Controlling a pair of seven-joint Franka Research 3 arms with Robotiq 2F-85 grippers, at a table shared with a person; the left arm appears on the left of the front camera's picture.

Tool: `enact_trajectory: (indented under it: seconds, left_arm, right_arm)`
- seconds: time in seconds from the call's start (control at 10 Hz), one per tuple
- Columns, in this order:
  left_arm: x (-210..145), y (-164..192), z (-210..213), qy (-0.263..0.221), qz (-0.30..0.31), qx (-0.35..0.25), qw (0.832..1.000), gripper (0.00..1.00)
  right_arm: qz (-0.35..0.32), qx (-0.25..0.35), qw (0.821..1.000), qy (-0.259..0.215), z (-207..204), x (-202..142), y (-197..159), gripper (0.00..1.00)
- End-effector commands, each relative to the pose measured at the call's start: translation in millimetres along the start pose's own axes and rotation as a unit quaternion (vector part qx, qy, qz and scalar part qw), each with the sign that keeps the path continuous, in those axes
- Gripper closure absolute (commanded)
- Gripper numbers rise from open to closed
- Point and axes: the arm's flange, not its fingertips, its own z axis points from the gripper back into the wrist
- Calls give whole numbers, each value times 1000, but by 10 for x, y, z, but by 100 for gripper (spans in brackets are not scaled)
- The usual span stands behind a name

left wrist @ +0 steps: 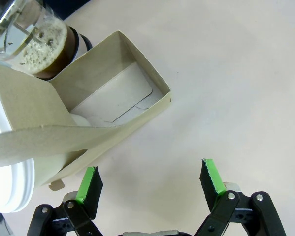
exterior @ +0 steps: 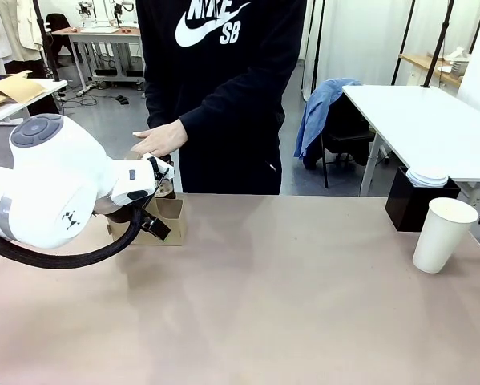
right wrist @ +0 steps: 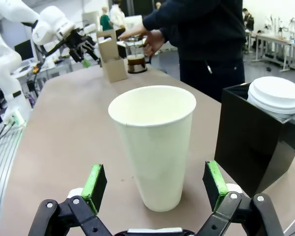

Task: Pour a drink into a cup and package it in a carrier.
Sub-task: Pick up the 600 ml Paper Cup and place it in the middle top area of the table.

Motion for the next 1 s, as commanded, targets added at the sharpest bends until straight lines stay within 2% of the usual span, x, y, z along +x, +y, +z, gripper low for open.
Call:
enact_trajectory:
  seconds: [0.0,0.9]
  left_arm:
    - [-2,1,1,0,0,0,1000,0]
    - [-2,1,1,0,0,0,1000,0]
  right_arm:
    - [22,-2,1000,-20,-78,-26,-56,0]
    - [8,-24,999,-43,-593,-246,-119,0]
